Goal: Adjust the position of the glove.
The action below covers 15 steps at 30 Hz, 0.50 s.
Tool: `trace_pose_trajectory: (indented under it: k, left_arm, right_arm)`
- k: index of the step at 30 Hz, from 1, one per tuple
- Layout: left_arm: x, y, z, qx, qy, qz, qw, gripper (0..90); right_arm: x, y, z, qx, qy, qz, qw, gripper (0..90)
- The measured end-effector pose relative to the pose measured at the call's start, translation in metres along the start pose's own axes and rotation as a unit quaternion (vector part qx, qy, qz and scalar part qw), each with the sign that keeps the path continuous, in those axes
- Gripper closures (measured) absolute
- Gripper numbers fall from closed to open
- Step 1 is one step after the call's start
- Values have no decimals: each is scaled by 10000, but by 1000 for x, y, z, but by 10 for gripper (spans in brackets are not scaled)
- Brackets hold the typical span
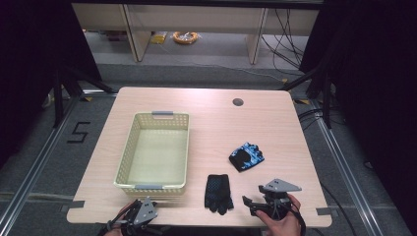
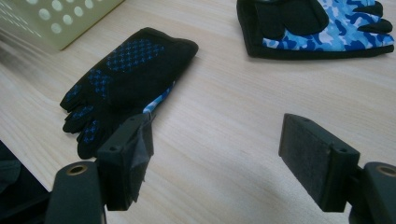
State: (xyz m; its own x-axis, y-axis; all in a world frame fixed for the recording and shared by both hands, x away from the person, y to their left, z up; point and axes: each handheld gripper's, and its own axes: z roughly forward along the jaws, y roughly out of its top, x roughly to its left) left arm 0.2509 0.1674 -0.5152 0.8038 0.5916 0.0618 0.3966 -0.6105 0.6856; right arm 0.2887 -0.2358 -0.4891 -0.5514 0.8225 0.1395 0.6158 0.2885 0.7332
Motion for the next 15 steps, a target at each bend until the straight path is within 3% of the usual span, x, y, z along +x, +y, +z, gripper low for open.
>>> trace_pose_trajectory:
  k: [3, 8, 9, 11, 12, 14, 15]
  left_arm:
    - [-1, 0, 0, 37, -62, -80, 9999, 154]
    - [-1, 0, 0, -14, 3, -65, 10000, 153]
    - [-1, 0, 0, -12, 1, -68, 10000, 153]
    - [-1, 0, 0, -8, 1, -67, 10000, 153]
    - [-1, 0, 1, -8, -17, -67, 10000, 153]
    - [-1, 1, 1, -7, -8, -32, 10000, 153]
    - [0, 1, 0, 2, 11, 2, 10000, 153]
  right_arm:
    - [0, 0, 0, -25, -2, -21, 10000, 288]
    - [0, 1, 0, -33, -41, -20, 10000, 327]
    - [0, 1, 0, -114, 83, 10, 9999, 352]
    - [2, 2, 1, -149, 104, 17, 9998, 366]
    - [8, 4, 0, -116, 186, 253, 9994, 391]
    - [6, 6, 2, -257, 327, 22, 9991, 414]
    - [9, 6, 4, -214, 515, 201, 9982, 429]
